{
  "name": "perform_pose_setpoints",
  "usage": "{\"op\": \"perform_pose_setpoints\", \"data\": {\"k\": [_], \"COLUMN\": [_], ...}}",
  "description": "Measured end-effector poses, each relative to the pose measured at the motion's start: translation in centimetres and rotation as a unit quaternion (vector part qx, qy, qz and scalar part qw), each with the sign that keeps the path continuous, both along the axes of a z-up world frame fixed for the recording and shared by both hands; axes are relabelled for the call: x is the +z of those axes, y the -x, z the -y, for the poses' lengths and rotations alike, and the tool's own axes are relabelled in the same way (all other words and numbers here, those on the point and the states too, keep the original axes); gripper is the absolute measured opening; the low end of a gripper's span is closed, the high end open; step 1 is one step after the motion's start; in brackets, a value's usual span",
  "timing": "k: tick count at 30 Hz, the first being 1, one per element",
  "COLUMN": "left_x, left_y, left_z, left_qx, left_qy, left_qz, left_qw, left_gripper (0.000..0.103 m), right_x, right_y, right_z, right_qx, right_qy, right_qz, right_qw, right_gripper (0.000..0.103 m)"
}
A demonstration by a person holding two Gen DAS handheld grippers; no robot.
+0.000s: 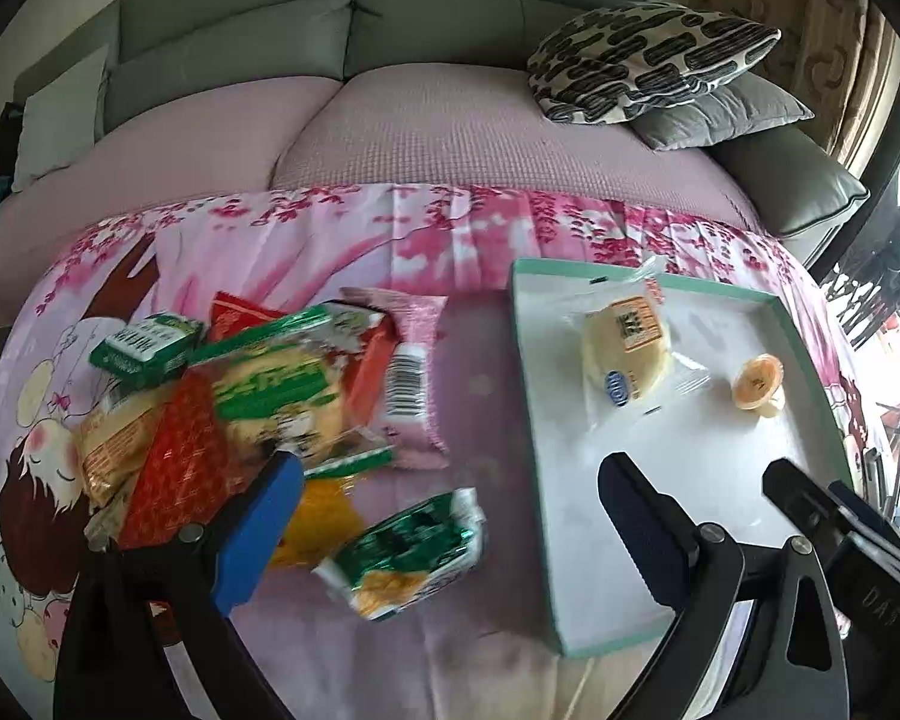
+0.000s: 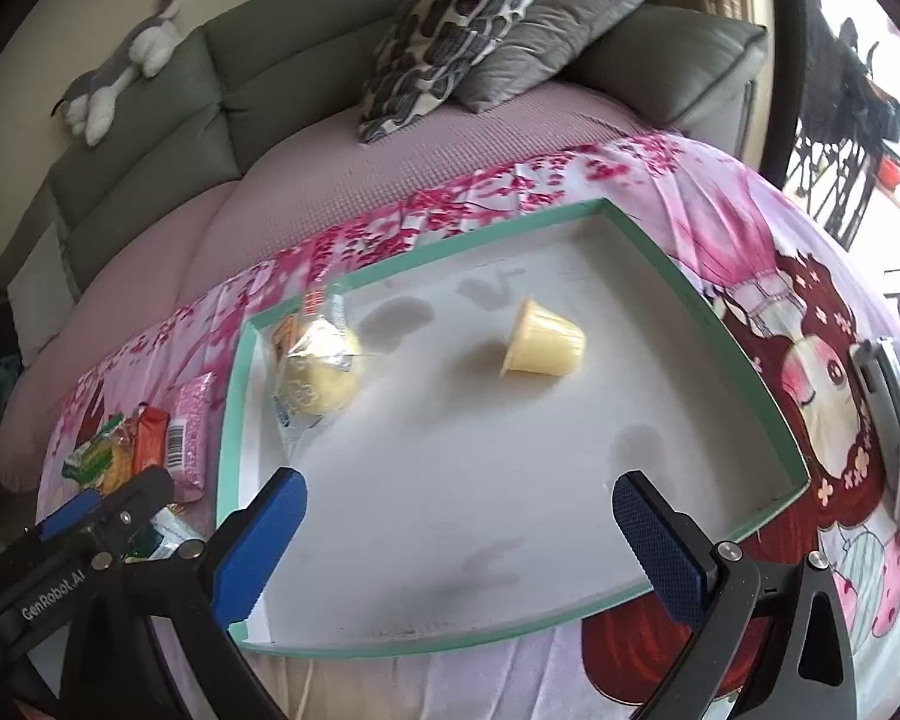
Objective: Organize snacks
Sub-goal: 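Withdraw both tools from the tray back toward the snack pile, then grasp the cream biscuit packet with left tool while right tool grasps the green bag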
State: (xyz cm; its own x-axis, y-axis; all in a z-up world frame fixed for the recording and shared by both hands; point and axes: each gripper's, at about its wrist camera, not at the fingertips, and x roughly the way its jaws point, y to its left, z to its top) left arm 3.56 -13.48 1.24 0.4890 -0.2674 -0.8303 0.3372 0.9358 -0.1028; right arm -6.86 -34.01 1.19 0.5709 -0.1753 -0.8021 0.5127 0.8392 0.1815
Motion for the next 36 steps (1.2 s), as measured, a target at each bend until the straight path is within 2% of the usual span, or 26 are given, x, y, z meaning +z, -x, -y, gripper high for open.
{"op": "perform_pose_setpoints", "data": {"k": [12, 16, 19, 24, 30, 36], "left_x": [-0.8, -0.2, 0.5, 1.4, 1.3, -0.9], "left_y": [0.5, 0.1, -0.2, -1.1, -1.8, -1.8], "left_z": [-4.8, -6.8, -8.2, -11.3, -15.8, -19.3], "left_qx": [0.037, 0.061, 0.079, 0.117, 0.158, 0.201], "left_qy": [0.001, 0.021, 0.024, 0.024, 0.042, 0.053], "left_qz": [-0.011, -0.003, 0.012, 0.012, -0.014, -0.060], "left_qw": [0.9992, 0.9979, 0.9965, 0.9927, 0.9864, 0.9763], "left_gripper": [0.099, 0.099, 0.099, 0.099, 0.099, 0.099], "right_x": [-0.4, 0.2, 0.5, 0.9, 0.8, -0.2], "right_y": [-1.8, -2.5, -3.1, -4.2, -4.9, -4.9], "right_z": [-2.9, -4.3, -5.6, -8.3, -11.6, -13.9], "right_qx": [0.032, 0.041, 0.053, 0.089, 0.134, 0.167], "right_qy": [0.022, 0.034, 0.044, 0.045, 0.048, 0.046], "right_qz": [-0.022, -0.003, 0.003, 0.018, 0.014, -0.008], "right_qw": [0.999, 0.999, 0.998, 0.995, 0.990, 0.985], "right_gripper": [0.103, 0.103, 0.103, 0.103, 0.103, 0.103]}}
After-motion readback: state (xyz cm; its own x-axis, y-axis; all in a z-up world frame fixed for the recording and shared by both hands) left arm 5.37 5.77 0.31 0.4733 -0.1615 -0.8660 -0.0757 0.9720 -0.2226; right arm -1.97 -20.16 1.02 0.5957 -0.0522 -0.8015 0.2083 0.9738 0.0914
